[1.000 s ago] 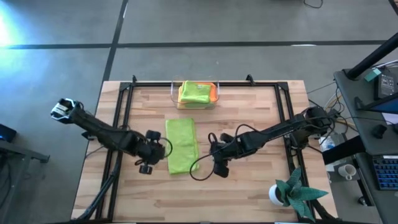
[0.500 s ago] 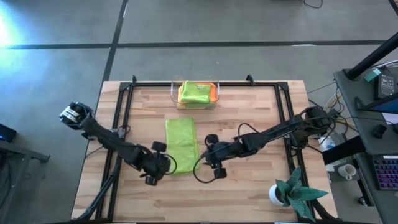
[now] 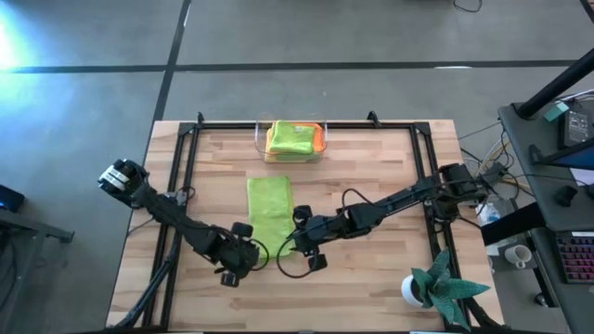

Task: Fold microfiber towels
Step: Fold the light green microfiber cloth

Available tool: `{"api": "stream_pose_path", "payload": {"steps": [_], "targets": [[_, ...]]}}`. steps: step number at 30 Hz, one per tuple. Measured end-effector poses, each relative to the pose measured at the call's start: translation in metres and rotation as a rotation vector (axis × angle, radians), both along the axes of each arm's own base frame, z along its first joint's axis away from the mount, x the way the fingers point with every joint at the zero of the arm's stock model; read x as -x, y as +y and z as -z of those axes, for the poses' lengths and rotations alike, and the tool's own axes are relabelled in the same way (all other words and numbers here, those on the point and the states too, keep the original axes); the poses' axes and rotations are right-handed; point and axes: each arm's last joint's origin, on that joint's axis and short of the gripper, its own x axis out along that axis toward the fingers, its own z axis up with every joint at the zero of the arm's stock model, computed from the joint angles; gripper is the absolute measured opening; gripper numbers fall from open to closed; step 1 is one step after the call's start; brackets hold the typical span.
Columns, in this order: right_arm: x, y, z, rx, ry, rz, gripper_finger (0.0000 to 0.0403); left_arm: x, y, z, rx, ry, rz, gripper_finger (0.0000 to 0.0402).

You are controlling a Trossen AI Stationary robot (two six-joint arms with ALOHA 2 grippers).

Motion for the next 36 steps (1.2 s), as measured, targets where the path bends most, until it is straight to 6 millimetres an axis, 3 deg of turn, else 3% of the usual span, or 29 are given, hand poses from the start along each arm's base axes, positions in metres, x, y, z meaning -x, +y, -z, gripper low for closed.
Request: {"api": "stream_pose_path", "payload": {"steps": [13,23,36], "targets": [[-0.022,0.006,0.043,-0.018,0.125,-0.039,0.015,0.0,0.0,0.006,-0.06,-0.11,-0.033,0.0116],[-0.039,0.012,0.057,-0.02,0.254,-0.065,0.015,0.005,0.004,0.023,-0.042,-0.166,-0.045,0.0116],[-0.046,0.007,0.056,0.047,0.299,0.001,0.0131,0.008,0.006,0.029,-0.042,-0.165,-0.045,0.0116]]}}
